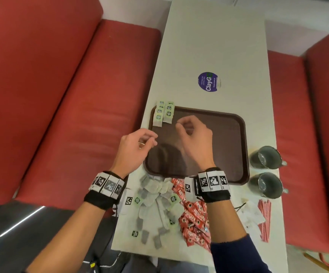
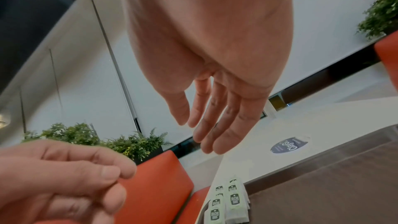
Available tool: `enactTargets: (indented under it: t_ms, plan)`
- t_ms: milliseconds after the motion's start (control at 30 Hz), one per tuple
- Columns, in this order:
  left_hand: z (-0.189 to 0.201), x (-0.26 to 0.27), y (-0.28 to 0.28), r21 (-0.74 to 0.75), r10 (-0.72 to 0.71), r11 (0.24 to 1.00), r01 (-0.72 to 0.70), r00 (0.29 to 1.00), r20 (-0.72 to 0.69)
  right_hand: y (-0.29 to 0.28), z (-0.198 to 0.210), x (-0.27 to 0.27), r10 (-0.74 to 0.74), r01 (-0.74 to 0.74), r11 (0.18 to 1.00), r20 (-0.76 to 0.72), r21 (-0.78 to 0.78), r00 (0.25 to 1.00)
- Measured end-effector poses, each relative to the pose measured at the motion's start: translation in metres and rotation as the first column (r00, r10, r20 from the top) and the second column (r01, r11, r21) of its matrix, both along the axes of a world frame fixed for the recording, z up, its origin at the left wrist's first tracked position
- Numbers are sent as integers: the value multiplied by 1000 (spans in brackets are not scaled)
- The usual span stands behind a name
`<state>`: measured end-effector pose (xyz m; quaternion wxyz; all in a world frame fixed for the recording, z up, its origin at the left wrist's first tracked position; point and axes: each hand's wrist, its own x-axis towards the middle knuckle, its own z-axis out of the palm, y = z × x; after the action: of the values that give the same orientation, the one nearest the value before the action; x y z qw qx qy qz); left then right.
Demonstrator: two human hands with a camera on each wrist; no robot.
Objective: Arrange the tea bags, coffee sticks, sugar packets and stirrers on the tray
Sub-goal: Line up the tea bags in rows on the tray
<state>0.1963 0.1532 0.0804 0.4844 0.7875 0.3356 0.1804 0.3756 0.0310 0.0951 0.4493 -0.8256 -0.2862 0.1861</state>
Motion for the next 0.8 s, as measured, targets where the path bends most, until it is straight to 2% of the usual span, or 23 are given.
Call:
enactTargets:
  t_ms: [133, 233, 367, 467, 633, 700, 800]
  plan:
    - [10, -55, -38, -5, -30, 1000, 30, 999, -42, -45, 12, -40, 83, -83, 997, -28, 5, 996]
    - [-1, -91, -56, 32, -36, 999, 40, 992, -123, -74, 10, -72, 115, -114, 993, -38, 17, 993]
    - [-23, -137, -79, 12, -115, 992, 122, 961, -253, -101, -9, -114, 242, -244, 966, -33, -89, 970]
    - [-47, -168, -95, -46, -182, 983, 177, 920, -348, -112, -28, -142, 391, -387, 894, -31, -225, 920]
    - [-87, -196, -119, 5, -128, 988, 152, 846, -518, -116, -52, -184, 580, -528, 733, -11, -429, 815]
    - [-98, -198, -130, 77, -116, 979, 189, 823, -557, -117, -60, -202, 649, -538, 660, 37, -524, 760]
    - [-106, -196, -140, 121, -86, 976, 182, 828, -554, -125, -72, -229, 723, -476, 572, 137, -668, 677]
